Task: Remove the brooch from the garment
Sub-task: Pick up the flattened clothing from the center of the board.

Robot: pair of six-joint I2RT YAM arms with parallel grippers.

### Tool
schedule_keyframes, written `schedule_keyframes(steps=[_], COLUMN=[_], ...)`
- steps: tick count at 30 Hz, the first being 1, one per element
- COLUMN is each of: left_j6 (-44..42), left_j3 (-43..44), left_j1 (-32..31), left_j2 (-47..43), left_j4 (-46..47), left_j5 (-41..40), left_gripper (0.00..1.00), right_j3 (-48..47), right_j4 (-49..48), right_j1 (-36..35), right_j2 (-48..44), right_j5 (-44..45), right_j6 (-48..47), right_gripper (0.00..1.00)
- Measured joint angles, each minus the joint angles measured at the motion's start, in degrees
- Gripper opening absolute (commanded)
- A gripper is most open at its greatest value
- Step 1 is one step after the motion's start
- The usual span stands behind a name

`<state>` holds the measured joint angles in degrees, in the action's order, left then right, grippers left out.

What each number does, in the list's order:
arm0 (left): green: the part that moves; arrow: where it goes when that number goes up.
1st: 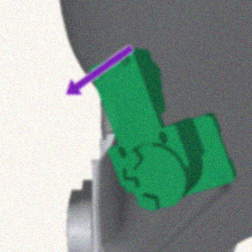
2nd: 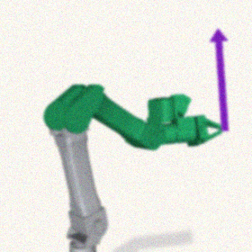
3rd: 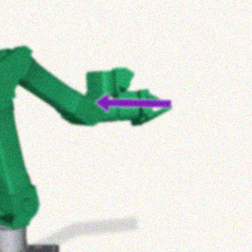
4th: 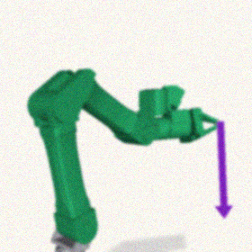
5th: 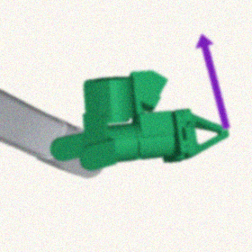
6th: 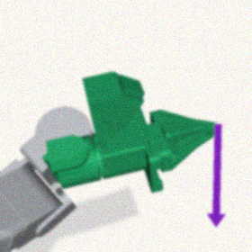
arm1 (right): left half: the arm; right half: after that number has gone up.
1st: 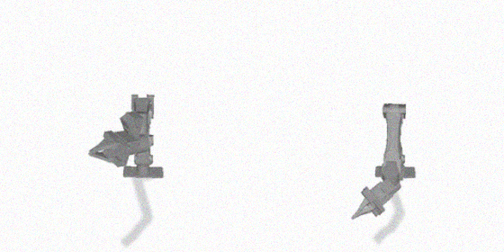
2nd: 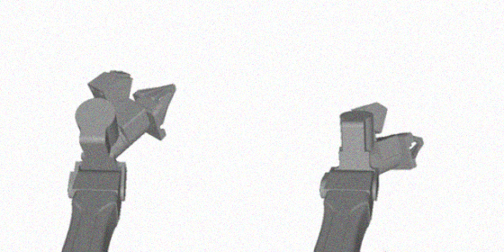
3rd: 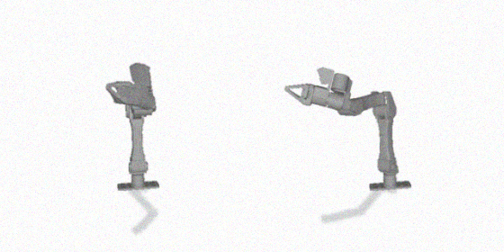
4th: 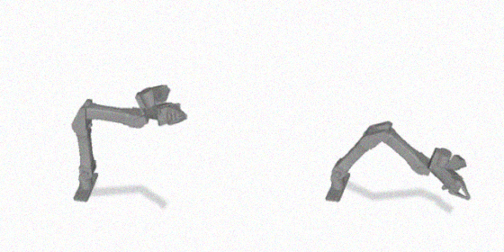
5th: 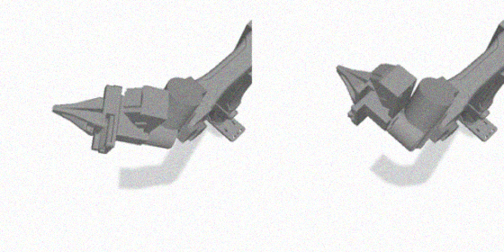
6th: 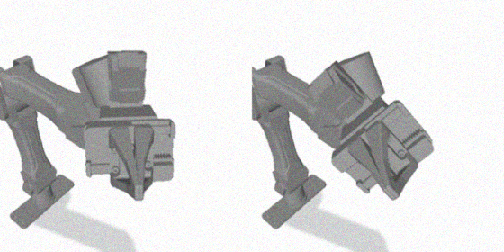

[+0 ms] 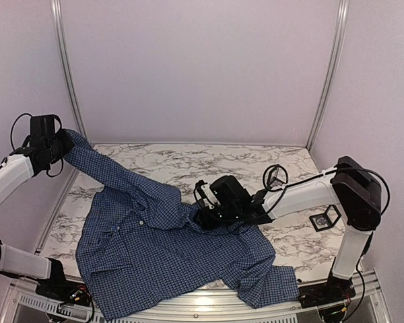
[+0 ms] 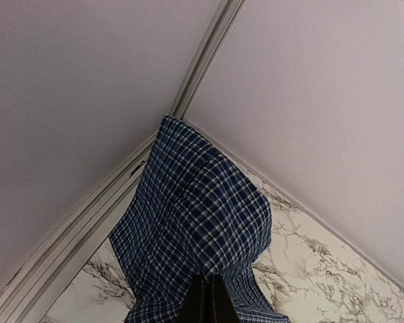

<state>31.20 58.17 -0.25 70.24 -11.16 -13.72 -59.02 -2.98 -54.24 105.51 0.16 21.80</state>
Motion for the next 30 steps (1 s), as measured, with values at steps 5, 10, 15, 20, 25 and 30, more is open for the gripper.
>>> schedule_keyframes(steps=[5, 10, 15, 20, 25, 30], left_j6=[4.00, 7.10, 8.48, 8.72, 8.72, 8.72], left_j3=[-9.40, -14.38, -16.09, -16.55, -17.00, -17.18], left_j1=[5.46, 9.44, 10.84, 11.34, 11.58, 11.67], left_j2=[-2.84, -3.82, -3.89, -4.20, -4.72, -4.98], left_j4=[-0.37, 0.02, 0.44, 1.25, 2.05, 2.36], left_j5=[1.97, 5.20, 7.06, 8.37, 9.11, 9.77], left_gripper=[0.00, 0.00, 0.00, 0.00, 0.00, 0.00], right_j3=[2.64, 2.51, -0.70, -5.90, -9.70, -13.68], right_j4=[-0.61, -0.28, 3.80, 5.68, 6.99, 8.13], right_j1=[-2.36, -2.36, -1.77, 1.55, 6.64, 9.25], right_j2=[0.02, -0.04, -1.25, -2.89, -1.73, 4.09], right_j5=[2.10, 3.93, 5.29, 5.35, 5.44, 4.57], right_j6=[1.36, 1.68, -0.09, -2.43, -4.74, -7.39], right_gripper=[0.35, 0.43, 0.52, 0.57, 0.60, 0.60])
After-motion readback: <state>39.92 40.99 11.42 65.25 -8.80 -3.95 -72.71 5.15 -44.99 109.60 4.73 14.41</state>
